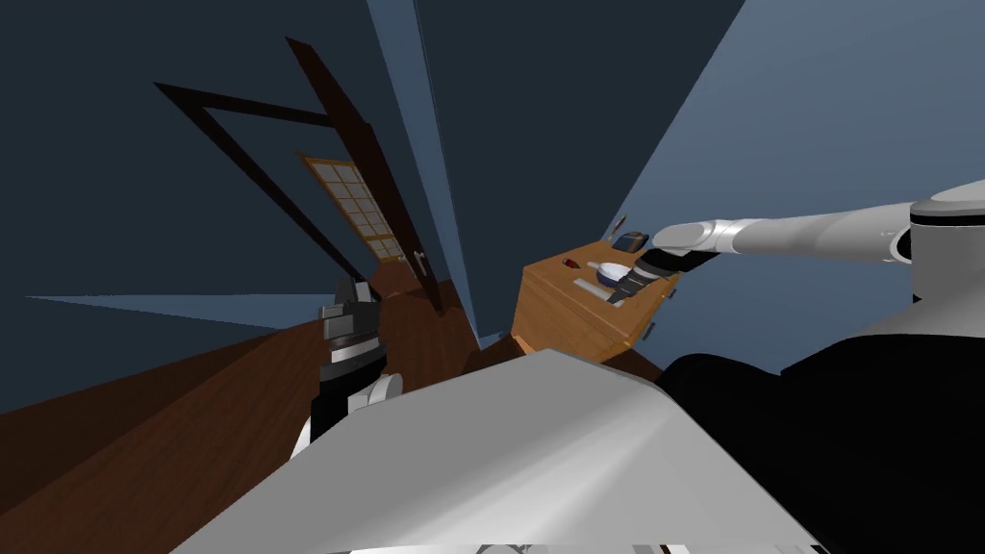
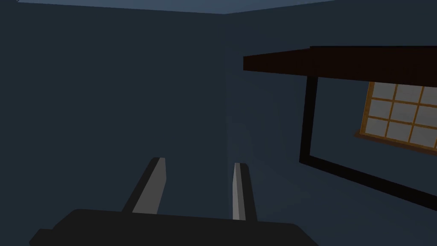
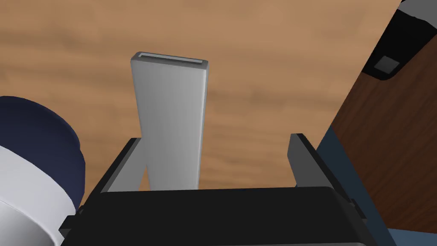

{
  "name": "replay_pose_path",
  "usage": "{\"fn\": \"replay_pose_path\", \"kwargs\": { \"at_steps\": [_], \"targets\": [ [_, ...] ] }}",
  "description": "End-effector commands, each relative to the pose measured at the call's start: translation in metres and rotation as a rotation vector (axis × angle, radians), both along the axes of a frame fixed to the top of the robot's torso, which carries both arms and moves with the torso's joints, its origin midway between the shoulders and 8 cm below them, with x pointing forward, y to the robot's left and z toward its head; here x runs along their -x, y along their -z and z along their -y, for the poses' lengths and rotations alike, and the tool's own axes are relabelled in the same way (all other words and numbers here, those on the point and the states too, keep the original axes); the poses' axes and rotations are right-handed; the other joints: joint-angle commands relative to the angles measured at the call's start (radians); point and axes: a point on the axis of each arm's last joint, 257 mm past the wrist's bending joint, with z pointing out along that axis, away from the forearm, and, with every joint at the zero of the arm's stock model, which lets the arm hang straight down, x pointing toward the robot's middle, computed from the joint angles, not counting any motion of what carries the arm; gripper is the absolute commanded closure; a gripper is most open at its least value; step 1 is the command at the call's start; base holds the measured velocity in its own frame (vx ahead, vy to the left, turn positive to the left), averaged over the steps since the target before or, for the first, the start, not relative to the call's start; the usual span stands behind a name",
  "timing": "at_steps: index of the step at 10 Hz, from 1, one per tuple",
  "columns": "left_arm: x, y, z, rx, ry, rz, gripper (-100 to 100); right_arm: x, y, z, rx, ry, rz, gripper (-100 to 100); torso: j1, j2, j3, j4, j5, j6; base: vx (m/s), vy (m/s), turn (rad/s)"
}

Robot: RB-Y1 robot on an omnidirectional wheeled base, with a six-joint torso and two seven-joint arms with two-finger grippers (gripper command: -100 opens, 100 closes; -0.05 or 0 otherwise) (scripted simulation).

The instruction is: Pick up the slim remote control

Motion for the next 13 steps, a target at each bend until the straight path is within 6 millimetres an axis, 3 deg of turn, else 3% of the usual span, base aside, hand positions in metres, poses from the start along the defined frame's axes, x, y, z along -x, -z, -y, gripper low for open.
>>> {"fn": "replay_pose_path", "kwargs": {
  "at_steps": [1,2,3,4,5,9,12,13],
  "targets": [
    [0.0,0.0,0.0,0.0,0.0,0.0,0,0.01,0.008,-0.005,-0.003,-0.011,-0.054,-100,0.0,0.0,0.0,0.0,0.0,0.0,0.228,-0.118,0.229],
    [0.0,0.0,0.0,0.0,0.0,0.0,0,0.018,0.013,-0.005,-0.008,-0.007,-0.073,-100,-0.004,0.001,0.0,0.0,-0.001,0.0,0.225,-0.161,0.122],
    [0.0,0.0,0.0,0.0,0.0,0.0,0,0.013,0.01,-0.004,-0.004,-0.011,-0.054,-100,-0.007,0.002,0.001,0.001,-0.002,0.001,0.098,-0.071,0.022],
    [0.0,0.0,0.0,0.0,0.0,0.0,0,0.014,0.01,-0.004,-0.005,-0.01,-0.058,0,-0.002,0.008,0.005,0.002,-0.001,0.002,0.019,-0.013,0.004],
    [0.0,0.0,0.0,0.0,0.0,0.0,0,0.02,0.015,0.0,-0.006,0.027,-0.055,-100,0.002,0.014,0.008,0.004,0.0,0.002,-0.052,-0.023,0.247],
    [0.0,0.0,0.0,0.0,0.0,0.0,0,0.037,0.026,0.013,-0.009,0.12,-0.049,-100,0.002,0.03,0.018,0.008,0.0,0.002,-0.148,-0.036,0.268],
    [0.0,0.0,0.0,0.0,0.0,0.0,0,0.045,0.032,0.018,-0.009,0.16,-0.046,-100,0.002,0.026,0.016,0.007,0.001,0.002,-0.085,-0.013,0.175],
    [0.0,0.0,0.0,0.0,0.0,0.0,0,0.045,0.032,0.018,-0.008,0.163,-0.046,100,0.002,0.023,0.014,0.006,0.001,0.003,-0.008,-0.001,-0.009]
  ]
}}
